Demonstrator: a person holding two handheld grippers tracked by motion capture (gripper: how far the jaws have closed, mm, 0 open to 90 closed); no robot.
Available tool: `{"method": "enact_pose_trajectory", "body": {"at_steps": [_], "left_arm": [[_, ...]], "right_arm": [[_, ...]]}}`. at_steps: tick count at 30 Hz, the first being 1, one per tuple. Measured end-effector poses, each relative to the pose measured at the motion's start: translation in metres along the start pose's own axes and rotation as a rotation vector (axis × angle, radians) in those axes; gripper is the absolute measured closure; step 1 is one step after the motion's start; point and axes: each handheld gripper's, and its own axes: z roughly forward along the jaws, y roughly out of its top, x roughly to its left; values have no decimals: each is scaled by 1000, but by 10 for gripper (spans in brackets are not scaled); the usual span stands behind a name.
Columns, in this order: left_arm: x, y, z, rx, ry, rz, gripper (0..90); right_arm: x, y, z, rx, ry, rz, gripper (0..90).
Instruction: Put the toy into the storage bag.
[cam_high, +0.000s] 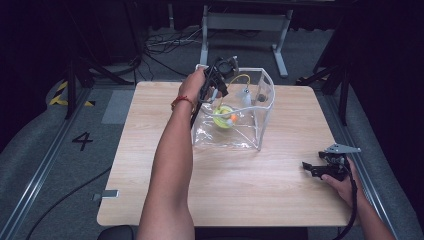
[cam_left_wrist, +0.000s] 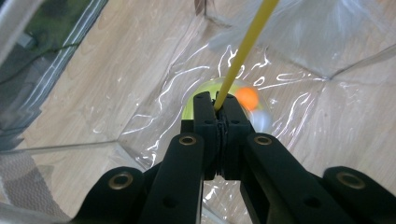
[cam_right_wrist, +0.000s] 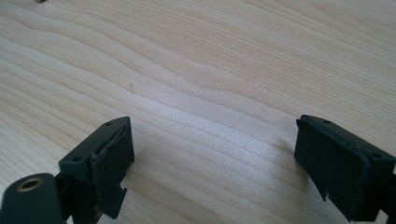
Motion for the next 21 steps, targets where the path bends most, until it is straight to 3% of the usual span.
{"method": "enact_pose_trajectory", "body": {"at_steps": [8, 10, 14, 21], "left_arm": [[-1, -6, 6, 19, -4, 1, 881], [-2, -6, 5, 44, 10, 7, 880], [-2, -5, -1, 16, 1, 0, 877], [-3, -4, 0, 39, -7, 8, 878]], "right_arm": [[0, 0, 0, 1, 1, 0, 122], [0, 0, 0, 1, 1, 1, 122], [0, 0, 0, 0, 0, 1, 122], [0, 0, 0, 0, 0, 2, 122]]}}
